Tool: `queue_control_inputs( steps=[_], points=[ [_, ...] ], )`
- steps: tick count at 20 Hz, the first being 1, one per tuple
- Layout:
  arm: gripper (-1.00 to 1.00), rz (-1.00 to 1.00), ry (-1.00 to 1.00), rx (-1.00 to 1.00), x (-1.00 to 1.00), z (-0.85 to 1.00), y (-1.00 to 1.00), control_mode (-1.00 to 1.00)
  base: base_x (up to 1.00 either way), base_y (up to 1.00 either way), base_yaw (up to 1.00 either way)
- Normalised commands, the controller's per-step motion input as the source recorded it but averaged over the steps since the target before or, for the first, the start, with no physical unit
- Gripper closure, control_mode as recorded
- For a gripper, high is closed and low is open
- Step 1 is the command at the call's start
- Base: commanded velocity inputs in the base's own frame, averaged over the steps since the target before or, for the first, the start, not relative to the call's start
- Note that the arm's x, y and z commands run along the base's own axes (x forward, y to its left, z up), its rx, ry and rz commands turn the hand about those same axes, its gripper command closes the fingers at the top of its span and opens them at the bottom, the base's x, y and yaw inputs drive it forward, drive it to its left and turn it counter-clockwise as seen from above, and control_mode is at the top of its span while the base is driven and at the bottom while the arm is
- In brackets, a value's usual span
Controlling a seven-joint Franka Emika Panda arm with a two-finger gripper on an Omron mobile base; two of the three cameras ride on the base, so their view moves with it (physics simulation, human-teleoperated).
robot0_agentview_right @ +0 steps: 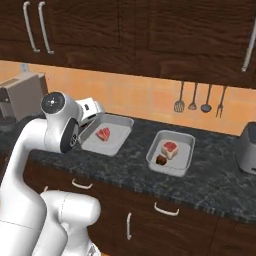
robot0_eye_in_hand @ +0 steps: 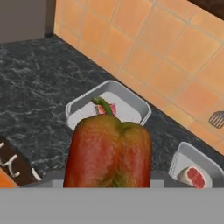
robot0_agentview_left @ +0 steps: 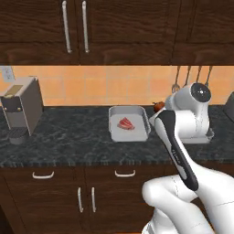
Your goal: Place one bell pepper and one steak in each tupperware on the nearby counter, to pack two identical lunches.
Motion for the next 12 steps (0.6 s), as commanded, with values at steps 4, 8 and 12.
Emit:
queue_control_inputs(
  steps=[4,8,12],
  points=[
    [1.00,0.00,0.00,0.00,0.00,0.00,0.00,1.00,0.53,0.79,-0.18],
    [1.00,0.00,0.00,0.00,0.00,0.00,0.00,1.00,0.46,0.21,-0.23],
    [1.00,-0.17,0.01,-0.01,0.13,-0.38,-0.10,-1.00,0.05,0.00,-0.07]
  ],
)
